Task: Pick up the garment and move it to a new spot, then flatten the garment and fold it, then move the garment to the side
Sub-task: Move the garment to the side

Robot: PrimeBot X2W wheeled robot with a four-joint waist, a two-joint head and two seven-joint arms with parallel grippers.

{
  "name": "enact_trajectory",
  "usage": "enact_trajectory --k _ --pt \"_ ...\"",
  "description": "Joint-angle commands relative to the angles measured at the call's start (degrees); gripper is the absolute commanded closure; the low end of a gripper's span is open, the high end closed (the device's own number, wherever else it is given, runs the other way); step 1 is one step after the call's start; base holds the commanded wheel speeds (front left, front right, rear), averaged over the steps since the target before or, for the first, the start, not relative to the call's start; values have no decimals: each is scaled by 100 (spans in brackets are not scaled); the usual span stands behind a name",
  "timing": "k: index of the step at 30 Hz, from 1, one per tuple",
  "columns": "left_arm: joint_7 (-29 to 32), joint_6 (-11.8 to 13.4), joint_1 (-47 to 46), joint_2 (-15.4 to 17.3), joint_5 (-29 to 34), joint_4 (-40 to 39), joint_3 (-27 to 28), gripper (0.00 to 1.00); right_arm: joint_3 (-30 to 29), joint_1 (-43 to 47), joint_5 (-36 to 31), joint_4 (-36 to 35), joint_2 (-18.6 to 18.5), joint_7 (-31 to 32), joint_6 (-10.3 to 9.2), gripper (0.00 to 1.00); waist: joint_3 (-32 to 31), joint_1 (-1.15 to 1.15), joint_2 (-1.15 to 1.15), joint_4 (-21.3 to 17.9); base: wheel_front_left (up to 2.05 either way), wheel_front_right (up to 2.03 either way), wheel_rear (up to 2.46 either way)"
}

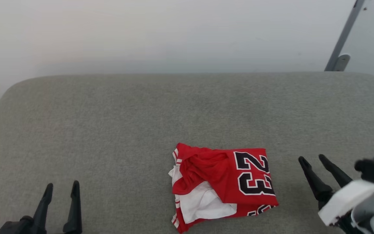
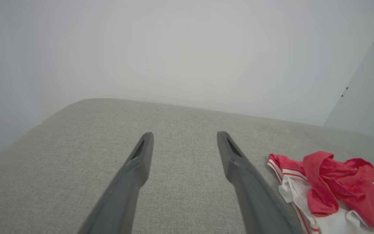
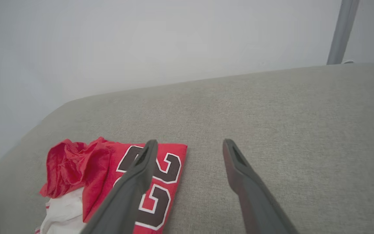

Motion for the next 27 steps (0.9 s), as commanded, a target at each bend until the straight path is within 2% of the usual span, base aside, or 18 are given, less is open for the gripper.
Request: enact_trajectory --k 1,8,15,21,27 --pt "-27 -20 -90 10 -35 -1 -21 0 84 -161 173 43 -68 274 0 0 83 0 0 81 0 0 0" --pt "-27 -20 -299 -52 -67 44 -144 0 483 -757 639 160 -424 1598 0 0 445 0 0 330 0 0 0" --pt "-27 -20 -551 -123 -124 121 -265 0 759 -1187 845 386 -589 2947 0 0 784 0 0 565 0 0 0" --pt "-27 -20 -743 -158 -167 160 -334 0 1043 -1480 738 577 -539 3844 0 0 1024 0 0 728 0 0 0" --pt "-27 -20 -898 -182 -189 217 -391 0 1348 -1623 610 996 -300 4377 0 0 1197 0 0 830 0 0 0"
